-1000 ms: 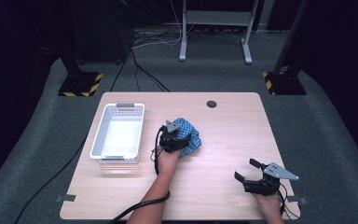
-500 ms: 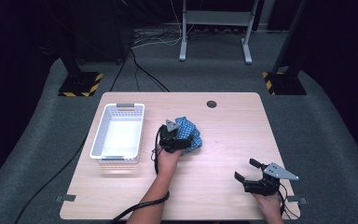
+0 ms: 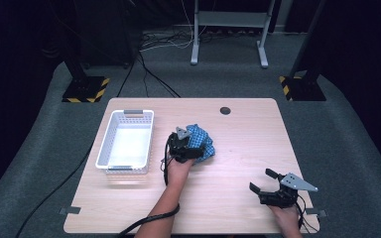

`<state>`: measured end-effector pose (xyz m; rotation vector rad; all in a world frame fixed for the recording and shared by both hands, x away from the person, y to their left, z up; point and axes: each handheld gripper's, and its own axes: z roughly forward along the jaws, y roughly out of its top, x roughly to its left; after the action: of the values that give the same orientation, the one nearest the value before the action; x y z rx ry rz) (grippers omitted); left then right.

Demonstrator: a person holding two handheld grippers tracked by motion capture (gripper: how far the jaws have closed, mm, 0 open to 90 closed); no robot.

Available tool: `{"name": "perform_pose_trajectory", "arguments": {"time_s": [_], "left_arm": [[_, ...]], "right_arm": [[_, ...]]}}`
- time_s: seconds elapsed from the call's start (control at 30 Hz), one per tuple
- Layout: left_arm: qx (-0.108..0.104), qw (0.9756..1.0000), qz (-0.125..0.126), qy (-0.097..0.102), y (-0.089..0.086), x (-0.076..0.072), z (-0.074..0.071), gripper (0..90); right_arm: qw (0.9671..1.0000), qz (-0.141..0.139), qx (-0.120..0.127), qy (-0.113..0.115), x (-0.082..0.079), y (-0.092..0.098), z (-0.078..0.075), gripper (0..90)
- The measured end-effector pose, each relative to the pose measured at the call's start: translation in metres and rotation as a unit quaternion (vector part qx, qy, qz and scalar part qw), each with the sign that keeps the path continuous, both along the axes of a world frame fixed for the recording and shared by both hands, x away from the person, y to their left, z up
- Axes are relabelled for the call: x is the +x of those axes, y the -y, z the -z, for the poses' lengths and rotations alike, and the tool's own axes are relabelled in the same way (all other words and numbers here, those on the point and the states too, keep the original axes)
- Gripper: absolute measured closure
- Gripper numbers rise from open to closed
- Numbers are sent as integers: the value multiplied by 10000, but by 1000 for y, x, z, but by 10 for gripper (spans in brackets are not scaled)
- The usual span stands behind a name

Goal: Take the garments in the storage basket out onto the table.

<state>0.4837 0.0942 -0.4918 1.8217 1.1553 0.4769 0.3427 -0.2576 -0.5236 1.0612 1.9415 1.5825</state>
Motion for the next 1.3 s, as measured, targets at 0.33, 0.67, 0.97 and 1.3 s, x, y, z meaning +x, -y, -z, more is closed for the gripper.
{"name": "perform_pose_trajectory", "arguments": {"time_s": [0.33, 0.67, 0.97, 1.3], "left_arm": [[-49, 10000, 6, 34, -1, 0, -4, 82], [-94, 9996, 37, 273, -2, -4, -23, 85], [-223, 9987, 9, 451, -6, -5, -40, 89], [-277, 9975, 6, 651, -9, -8, -58, 89]], "right_arm": [[10000, -1, -6, 3, 0, 0, 0, 68], [10000, 3, -11, 0, 0, 0, 0, 68], [10000, 8, -16, -2, 0, 0, 0, 68], [10000, 14, -22, -9, 0, -1, 0, 68]]}}
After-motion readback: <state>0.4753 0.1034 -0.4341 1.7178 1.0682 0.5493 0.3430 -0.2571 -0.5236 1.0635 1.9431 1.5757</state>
